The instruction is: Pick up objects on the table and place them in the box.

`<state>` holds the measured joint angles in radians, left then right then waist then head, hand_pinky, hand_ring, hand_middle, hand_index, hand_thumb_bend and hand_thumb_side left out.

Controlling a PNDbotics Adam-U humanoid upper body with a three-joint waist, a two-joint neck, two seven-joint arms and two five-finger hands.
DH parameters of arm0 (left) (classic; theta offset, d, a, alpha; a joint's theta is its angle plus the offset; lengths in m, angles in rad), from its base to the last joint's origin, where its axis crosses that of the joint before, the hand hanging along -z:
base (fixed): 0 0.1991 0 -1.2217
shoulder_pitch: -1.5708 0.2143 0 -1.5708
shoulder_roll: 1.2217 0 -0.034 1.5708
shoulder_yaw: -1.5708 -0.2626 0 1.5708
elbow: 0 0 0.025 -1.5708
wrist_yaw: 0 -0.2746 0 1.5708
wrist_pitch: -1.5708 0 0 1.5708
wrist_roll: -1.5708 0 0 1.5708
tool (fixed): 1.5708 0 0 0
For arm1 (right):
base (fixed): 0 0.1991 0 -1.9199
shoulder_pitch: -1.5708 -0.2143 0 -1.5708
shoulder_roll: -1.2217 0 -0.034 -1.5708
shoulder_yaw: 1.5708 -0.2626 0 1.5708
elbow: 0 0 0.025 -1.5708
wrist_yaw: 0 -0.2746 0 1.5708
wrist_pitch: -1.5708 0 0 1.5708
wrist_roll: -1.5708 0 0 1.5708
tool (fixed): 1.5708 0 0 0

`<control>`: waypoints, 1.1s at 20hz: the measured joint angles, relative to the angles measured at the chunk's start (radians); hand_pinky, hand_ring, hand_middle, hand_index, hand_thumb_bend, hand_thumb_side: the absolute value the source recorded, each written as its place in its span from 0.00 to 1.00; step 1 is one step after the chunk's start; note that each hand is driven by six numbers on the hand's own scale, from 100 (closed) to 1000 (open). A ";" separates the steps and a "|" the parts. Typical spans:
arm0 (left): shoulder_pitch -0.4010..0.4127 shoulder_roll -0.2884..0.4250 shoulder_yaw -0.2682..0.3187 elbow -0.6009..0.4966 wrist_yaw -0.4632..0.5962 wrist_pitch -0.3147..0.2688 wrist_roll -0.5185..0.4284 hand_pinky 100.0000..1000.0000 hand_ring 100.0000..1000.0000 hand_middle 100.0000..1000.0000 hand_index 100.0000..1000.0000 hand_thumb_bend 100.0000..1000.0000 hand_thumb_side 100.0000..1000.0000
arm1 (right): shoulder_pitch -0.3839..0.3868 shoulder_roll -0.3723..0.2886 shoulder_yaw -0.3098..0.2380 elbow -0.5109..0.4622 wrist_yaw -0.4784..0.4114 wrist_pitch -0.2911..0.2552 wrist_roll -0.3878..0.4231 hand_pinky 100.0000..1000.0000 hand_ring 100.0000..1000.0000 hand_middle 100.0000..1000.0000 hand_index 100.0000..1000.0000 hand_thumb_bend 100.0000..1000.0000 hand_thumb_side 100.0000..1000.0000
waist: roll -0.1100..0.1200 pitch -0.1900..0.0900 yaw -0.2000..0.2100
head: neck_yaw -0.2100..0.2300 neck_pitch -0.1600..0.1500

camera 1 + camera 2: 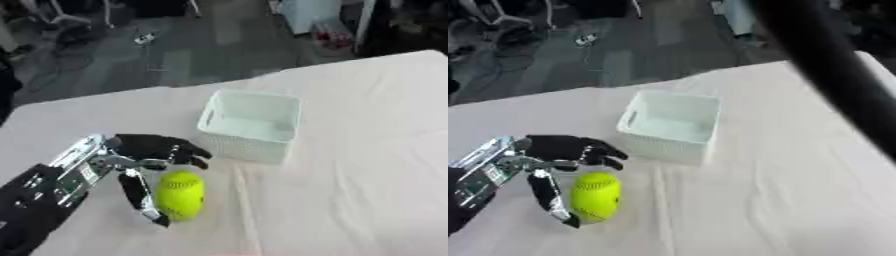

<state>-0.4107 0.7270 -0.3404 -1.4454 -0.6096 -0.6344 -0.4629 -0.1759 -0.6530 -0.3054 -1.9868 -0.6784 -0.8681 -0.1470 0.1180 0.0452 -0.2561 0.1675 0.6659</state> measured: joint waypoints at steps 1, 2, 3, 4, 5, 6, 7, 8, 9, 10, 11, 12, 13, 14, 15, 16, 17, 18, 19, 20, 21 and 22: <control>0.002 0.000 0.000 0.005 -0.003 0.001 -0.001 0.96 0.98 1.00 0.98 0.51 0.48 | 0.000 0.000 -0.001 0.000 0.000 0.000 0.001 0.00 0.30 0.30 0.49 0.00 0.97 | 0.000 0.000 0.000 | 0.000 0.000; 0.003 -0.002 0.000 0.010 -0.006 0.003 -0.003 0.96 0.97 1.00 0.98 0.51 0.48 | 0.000 0.000 -0.002 0.000 0.000 0.000 0.002 0.00 0.30 0.30 0.49 0.00 0.97 | 0.000 0.000 0.000 | 0.000 0.000; 0.006 -0.005 0.000 0.016 -0.008 0.003 -0.003 0.95 0.97 1.00 0.98 0.51 0.47 | 0.000 0.000 -0.002 0.000 0.000 0.000 0.003 0.00 0.30 0.30 0.49 0.00 0.97 | 0.000 0.000 0.001 | 0.000 0.000; 0.006 -0.008 0.000 0.023 -0.010 0.004 -0.004 0.95 0.97 1.00 0.98 0.51 0.47 | 0.000 0.000 -0.003 0.000 0.000 0.000 0.003 0.00 0.30 0.30 0.49 0.00 0.97 | 0.000 0.001 0.001 | 0.000 0.000; 0.006 -0.009 0.001 0.029 -0.013 0.005 -0.005 0.92 0.94 1.00 0.98 0.52 0.45 | 0.000 0.000 -0.003 0.000 0.000 0.000 0.003 0.00 0.30 0.30 0.49 0.00 0.97 | 0.000 0.001 0.001 | 0.000 0.000; 0.006 -0.009 0.001 0.036 -0.017 0.005 -0.005 0.91 0.93 1.00 0.98 0.52 0.44 | 0.000 0.000 -0.003 0.000 0.000 0.000 0.003 0.00 0.30 0.30 0.49 0.00 0.97 | 0.000 0.002 0.001 | 0.000 0.000; 0.006 -0.009 0.002 0.042 -0.023 0.005 -0.006 0.88 0.91 1.00 0.98 0.52 0.43 | 0.000 0.000 -0.003 0.000 0.000 0.000 0.003 0.00 0.30 0.30 0.49 0.00 0.97 | 0.000 0.002 0.002 | -0.001 -0.002; 0.006 -0.009 0.004 0.048 -0.028 0.006 -0.006 0.86 0.89 0.98 0.98 0.51 0.41 | 0.000 0.000 -0.003 0.000 0.000 0.000 0.003 0.00 0.30 0.30 0.49 0.00 0.97 | 0.000 0.003 0.002 | -0.001 -0.002; 0.006 -0.009 0.007 0.053 -0.032 0.005 -0.005 0.80 0.84 0.95 0.98 0.48 0.38 | 0.000 0.000 -0.003 0.000 0.000 0.000 0.003 0.00 0.30 0.30 0.49 0.00 0.97 | 0.000 0.003 0.002 | -0.001 -0.002; 0.006 -0.010 0.009 0.057 -0.035 0.004 -0.004 0.74 0.77 0.92 0.98 0.45 0.36 | 0.000 0.000 -0.003 0.000 0.000 0.000 0.003 0.00 0.30 0.30 0.49 0.00 0.97 | 0.000 0.003 0.002 | -0.002 -0.003; 0.006 -0.013 0.013 0.061 -0.039 0.002 -0.002 0.75 0.78 0.93 0.98 0.45 0.36 | 0.000 0.000 -0.003 0.000 0.000 -0.001 0.004 0.00 0.30 0.30 0.49 0.00 0.97 | 0.000 0.003 0.003 | -0.002 -0.003; 0.006 -0.016 0.014 0.063 -0.042 0.000 0.000 0.75 0.78 0.93 0.98 0.45 0.36 | 0.000 0.000 -0.003 0.000 0.000 -0.001 0.004 0.00 0.30 0.30 0.49 0.00 0.97 | 0.000 0.003 0.003 | -0.002 -0.003; 0.006 -0.017 0.015 0.064 -0.046 -0.004 0.004 0.53 0.55 0.78 0.95 0.39 0.37 | 0.000 0.000 -0.003 0.000 0.000 -0.002 0.005 0.00 0.30 0.30 0.49 0.00 0.97 | 0.000 0.003 0.003 | -0.002 -0.003; 0.006 -0.017 0.017 0.065 -0.050 -0.009 0.009 0.47 0.50 0.73 0.94 0.39 0.38 | 0.000 0.000 -0.003 0.000 0.000 -0.002 0.005 0.00 0.30 0.30 0.49 0.00 0.97 | 0.000 0.003 0.003 | -0.002 -0.003; 0.006 -0.017 0.019 0.066 -0.053 -0.015 0.015 0.57 0.59 0.81 0.96 0.40 0.37 | 0.000 0.000 -0.003 0.000 0.000 -0.002 0.005 0.00 0.30 0.30 0.49 0.00 0.97 | 0.000 0.003 0.003 | -0.003 -0.003; 0.006 -0.017 0.020 0.066 -0.058 -0.022 0.022 0.32 0.37 0.59 0.87 0.34 0.42 | 0.000 0.000 -0.003 0.000 0.000 -0.002 0.005 0.00 0.30 0.30 0.49 0.00 0.97 | 0.000 0.003 0.003 | -0.005 -0.003; 0.007 -0.017 0.019 0.069 -0.060 -0.029 0.029 0.45 0.48 0.71 0.93 0.38 0.38 | 0.000 0.000 -0.003 0.000 0.000 -0.003 0.006 0.00 0.30 0.30 0.49 0.00 0.97 | 0.000 0.003 0.004 | -0.006 -0.003; 0.007 -0.017 0.019 0.069 -0.063 -0.037 0.037 0.14 0.23 0.48 0.77 0.15 0.57 | 0.000 0.000 -0.003 0.000 0.000 -0.003 0.006 0.00 0.30 0.30 0.49 0.00 0.97 | 0.000 0.003 0.004 | -0.006 -0.003; 0.007 -0.017 0.019 0.070 -0.064 -0.046 0.045 0.16 0.25 0.49 0.78 0.17 0.55 | 0.000 0.000 -0.003 0.000 0.000 -0.003 0.006 0.00 0.30 0.30 0.49 0.00 0.97 | 0.000 0.004 0.005 | -0.007 -0.003; 0.007 -0.017 0.019 0.072 -0.064 -0.055 0.055 0.14 0.23 0.48 0.77 0.15 0.57 | 0.000 0.000 -0.003 0.000 0.000 -0.004 0.007 0.00 0.30 0.30 0.49 0.00 0.97 | 0.000 0.004 0.005 | -0.008 -0.003; 0.007 -0.018 0.019 0.075 -0.064 -0.064 0.064 0.00 0.08 0.35 0.65 0.03 0.68 | 0.000 0.000 -0.003 0.000 0.000 -0.004 0.007 0.00 0.30 0.30 0.49 0.00 0.97 | 0.000 0.005 0.005 | -0.008 -0.003; 0.007 -0.018 0.019 0.077 -0.063 -0.073 0.077 0.00 0.07 0.33 0.63 0.04 0.66 | 0.000 0.000 -0.003 0.000 0.000 -0.004 0.007 0.00 0.30 0.30 0.49 0.00 0.97 | 0.000 0.005 0.005 | -0.008 -0.003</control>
<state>-0.4034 0.7094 -0.3209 -1.3686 -0.6729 -0.7075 -0.3864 -0.1759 -0.6530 -0.3085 -1.9868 -0.6784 -0.8720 -0.1401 0.1176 0.0499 -0.2513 0.1597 0.6632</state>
